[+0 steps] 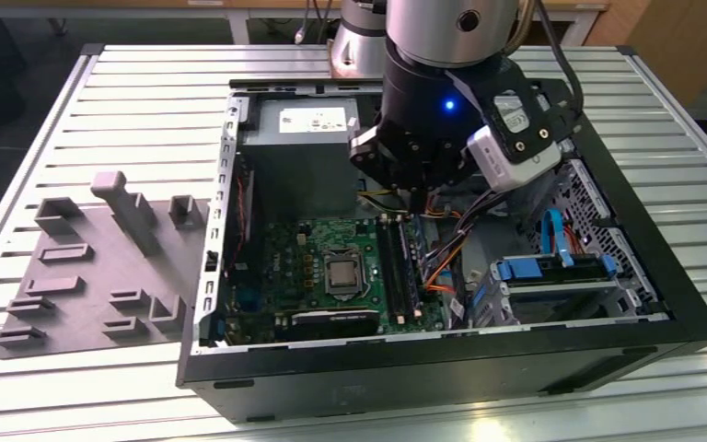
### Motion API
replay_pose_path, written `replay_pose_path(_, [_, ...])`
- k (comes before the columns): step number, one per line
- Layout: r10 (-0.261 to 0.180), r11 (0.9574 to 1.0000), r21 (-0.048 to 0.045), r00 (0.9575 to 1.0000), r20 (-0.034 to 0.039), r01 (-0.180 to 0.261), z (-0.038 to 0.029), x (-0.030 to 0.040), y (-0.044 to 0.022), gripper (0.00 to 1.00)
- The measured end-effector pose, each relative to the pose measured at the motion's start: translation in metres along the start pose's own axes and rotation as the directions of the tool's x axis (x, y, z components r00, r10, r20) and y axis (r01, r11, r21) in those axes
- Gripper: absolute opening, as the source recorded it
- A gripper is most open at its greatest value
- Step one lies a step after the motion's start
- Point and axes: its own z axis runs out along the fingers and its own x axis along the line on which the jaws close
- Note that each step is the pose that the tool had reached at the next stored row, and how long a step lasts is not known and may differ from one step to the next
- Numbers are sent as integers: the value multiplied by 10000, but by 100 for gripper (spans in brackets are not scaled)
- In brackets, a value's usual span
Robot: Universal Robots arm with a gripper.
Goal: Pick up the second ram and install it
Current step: 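Insert the second ram into the second slot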
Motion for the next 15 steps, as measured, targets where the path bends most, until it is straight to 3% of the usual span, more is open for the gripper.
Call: replay_pose_path(15, [0, 10000, -1, 10000, 1, 0, 43, 9, -1, 12])
